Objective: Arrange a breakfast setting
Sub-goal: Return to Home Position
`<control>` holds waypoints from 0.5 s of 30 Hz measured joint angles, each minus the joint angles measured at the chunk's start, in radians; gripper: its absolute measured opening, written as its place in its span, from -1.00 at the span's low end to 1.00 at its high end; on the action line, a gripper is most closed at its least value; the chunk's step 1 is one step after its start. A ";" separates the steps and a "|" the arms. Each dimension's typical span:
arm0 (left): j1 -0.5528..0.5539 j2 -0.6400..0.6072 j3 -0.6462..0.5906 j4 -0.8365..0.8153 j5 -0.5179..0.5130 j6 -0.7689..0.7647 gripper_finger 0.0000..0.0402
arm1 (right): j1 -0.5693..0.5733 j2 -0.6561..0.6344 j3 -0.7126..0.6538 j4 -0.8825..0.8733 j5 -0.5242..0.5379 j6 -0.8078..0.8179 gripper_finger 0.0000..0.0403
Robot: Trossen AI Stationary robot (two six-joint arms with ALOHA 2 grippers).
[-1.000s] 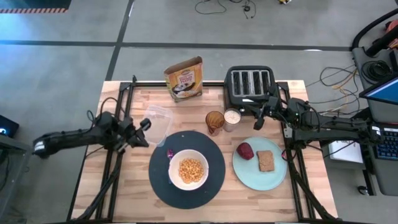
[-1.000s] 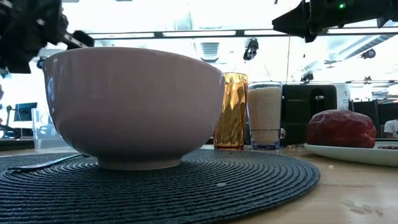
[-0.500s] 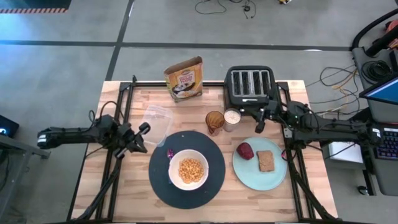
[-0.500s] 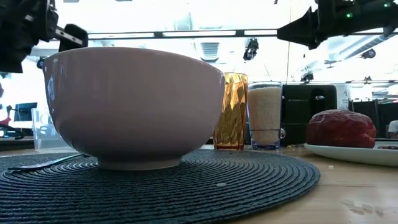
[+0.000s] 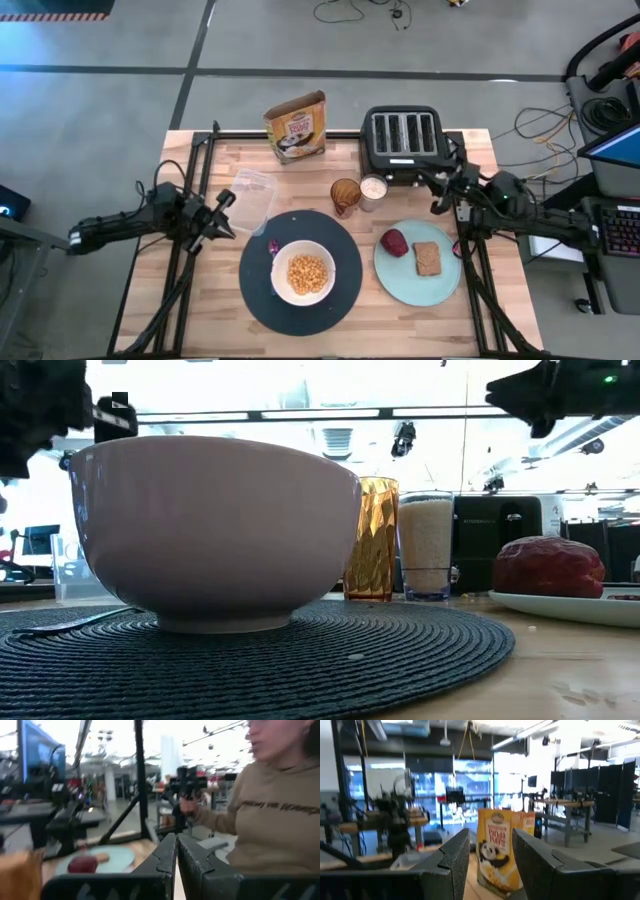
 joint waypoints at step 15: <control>0.028 -0.066 -0.023 -0.171 -0.002 0.124 -1.00 | 0.000 -0.165 -0.179 0.020 -0.010 0.047 -0.33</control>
